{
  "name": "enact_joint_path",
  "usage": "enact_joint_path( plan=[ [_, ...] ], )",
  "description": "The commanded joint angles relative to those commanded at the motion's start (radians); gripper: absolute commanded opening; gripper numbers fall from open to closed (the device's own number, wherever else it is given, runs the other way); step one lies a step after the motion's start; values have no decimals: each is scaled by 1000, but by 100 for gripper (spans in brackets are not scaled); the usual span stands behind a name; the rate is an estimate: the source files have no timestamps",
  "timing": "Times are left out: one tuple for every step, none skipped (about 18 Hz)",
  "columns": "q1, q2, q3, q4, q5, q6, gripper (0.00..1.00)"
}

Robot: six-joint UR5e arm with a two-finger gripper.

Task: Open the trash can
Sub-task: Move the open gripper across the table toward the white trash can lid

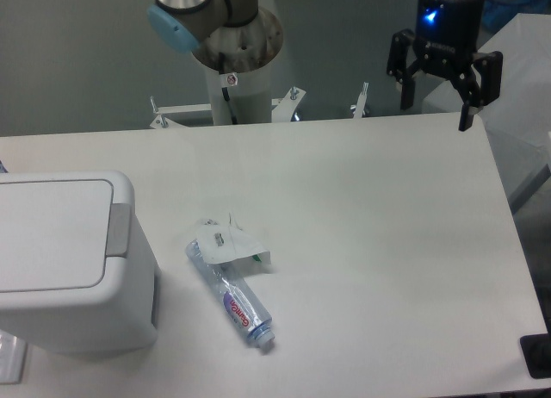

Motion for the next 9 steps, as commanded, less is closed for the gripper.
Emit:
enact_joint_path(
  plan=[
    [-6, 2, 0, 0, 2, -17, 100],
    [-17, 2, 0, 0, 2, -38, 100],
    [-29, 2, 3, 0, 2, -66, 100],
    [-47, 2, 6, 0, 5, -104, 100],
    [-64, 0, 11, 2, 3, -152, 100],
    [-81, -2, 14, 0, 3, -207, 100],
    [-106, -3, 18, 2, 3, -273, 100],
    [-133, -6, 21, 8, 3, -348, 100],
    [-158, -11, 21, 26, 2, -426, 100]
  ],
)
